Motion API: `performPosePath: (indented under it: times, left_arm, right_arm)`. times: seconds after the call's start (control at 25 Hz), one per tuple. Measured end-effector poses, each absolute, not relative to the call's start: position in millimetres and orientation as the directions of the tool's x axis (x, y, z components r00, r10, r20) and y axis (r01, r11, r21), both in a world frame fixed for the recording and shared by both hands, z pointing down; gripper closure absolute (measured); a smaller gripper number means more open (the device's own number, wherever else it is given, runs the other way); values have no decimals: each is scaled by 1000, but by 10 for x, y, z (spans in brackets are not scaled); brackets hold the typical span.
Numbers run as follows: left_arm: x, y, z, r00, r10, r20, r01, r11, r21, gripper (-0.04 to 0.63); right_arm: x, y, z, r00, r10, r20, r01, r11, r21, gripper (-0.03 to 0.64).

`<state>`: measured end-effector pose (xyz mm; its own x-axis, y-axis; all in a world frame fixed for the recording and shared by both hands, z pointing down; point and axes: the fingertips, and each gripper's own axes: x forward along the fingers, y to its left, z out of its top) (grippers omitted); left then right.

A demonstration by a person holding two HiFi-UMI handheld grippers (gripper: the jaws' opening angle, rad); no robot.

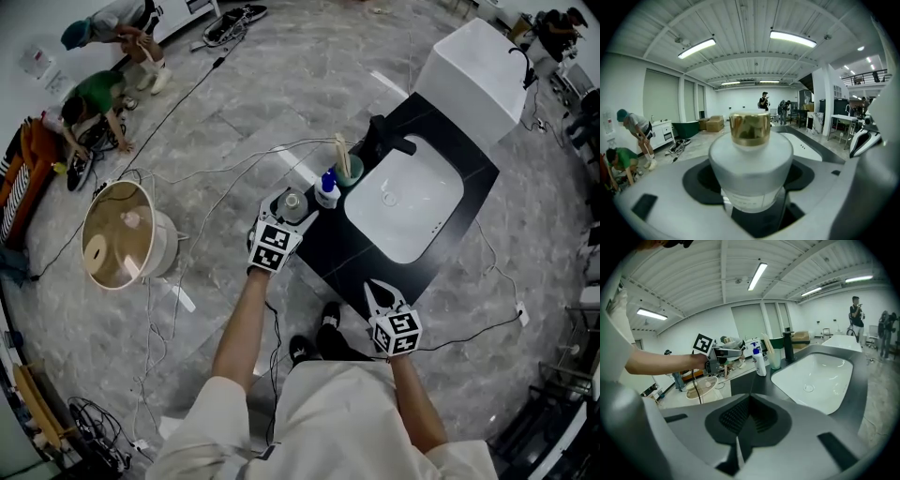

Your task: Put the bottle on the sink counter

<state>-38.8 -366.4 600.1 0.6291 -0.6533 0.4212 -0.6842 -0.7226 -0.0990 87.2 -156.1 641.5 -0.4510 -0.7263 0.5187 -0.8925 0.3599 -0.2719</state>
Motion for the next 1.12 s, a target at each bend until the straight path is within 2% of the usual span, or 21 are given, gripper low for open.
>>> performPosePath:
  times: [0.48,0.88,1.12]
  left_arm:
    - [-429,-3665,6702,589,-658,470,-744,-668,-3,256]
    - [-344,-3533,7098,603,-593,534,-682,-731,-41,255]
    - [-343,-3506,7233,588,-591,552,-672,-737,-73,255]
  right_arm:
    - [1044,-1308,6514,-438,-717,542,-899,335,-282,612]
    - [1319,-1216,6619,-381,-732,565,-922,253,-293,612]
    - [1200,-1153,6637,-404,-712,574,-915,296,-276,612]
